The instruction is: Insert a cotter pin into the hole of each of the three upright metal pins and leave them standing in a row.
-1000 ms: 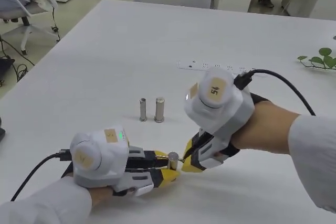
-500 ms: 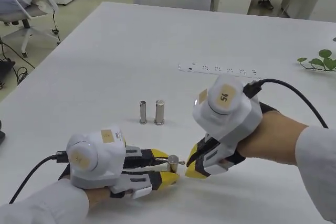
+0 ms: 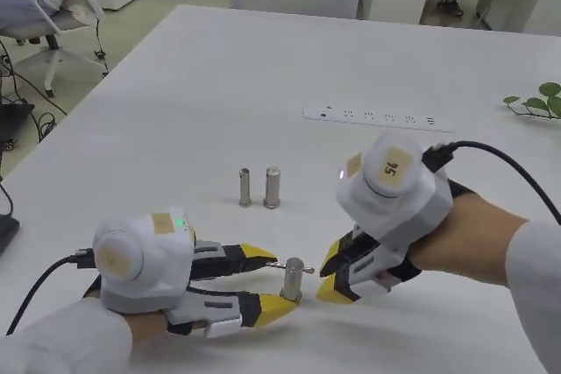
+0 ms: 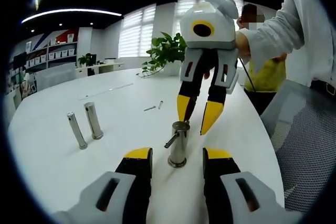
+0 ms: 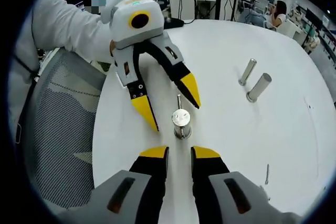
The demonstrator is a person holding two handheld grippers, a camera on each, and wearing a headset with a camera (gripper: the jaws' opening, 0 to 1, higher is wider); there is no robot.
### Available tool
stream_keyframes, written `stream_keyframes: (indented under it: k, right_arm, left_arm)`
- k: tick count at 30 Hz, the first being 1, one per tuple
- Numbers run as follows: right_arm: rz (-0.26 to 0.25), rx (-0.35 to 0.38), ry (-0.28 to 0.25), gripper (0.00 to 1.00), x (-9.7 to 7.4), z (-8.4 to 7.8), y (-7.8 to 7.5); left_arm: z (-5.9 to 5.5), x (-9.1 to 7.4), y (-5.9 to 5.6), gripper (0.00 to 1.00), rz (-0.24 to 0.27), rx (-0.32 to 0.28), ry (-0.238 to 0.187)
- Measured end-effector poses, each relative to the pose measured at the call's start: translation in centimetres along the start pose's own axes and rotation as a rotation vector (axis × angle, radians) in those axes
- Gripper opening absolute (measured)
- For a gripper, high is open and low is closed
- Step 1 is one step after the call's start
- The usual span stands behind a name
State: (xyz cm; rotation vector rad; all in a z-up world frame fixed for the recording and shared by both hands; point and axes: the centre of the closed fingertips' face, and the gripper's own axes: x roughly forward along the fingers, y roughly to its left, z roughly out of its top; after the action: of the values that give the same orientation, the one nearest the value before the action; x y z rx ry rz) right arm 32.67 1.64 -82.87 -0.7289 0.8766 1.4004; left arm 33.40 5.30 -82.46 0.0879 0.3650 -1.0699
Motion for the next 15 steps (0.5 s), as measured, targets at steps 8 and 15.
stream_keyframes:
  k: [8,15]
  right_arm:
    - [-0.005,0.035,-0.034,0.24,0.0,-0.5,0.2]
    - [-0.006,0.067,-0.067,0.27,-0.2,-0.8,0.2]
  left_arm:
    - [0.7,-1.6,-0.3,0.49,-0.005,-0.035,-0.024]
    - [1.5,-3.3,-1.1,0.62,-0.024,-0.067,-0.042]
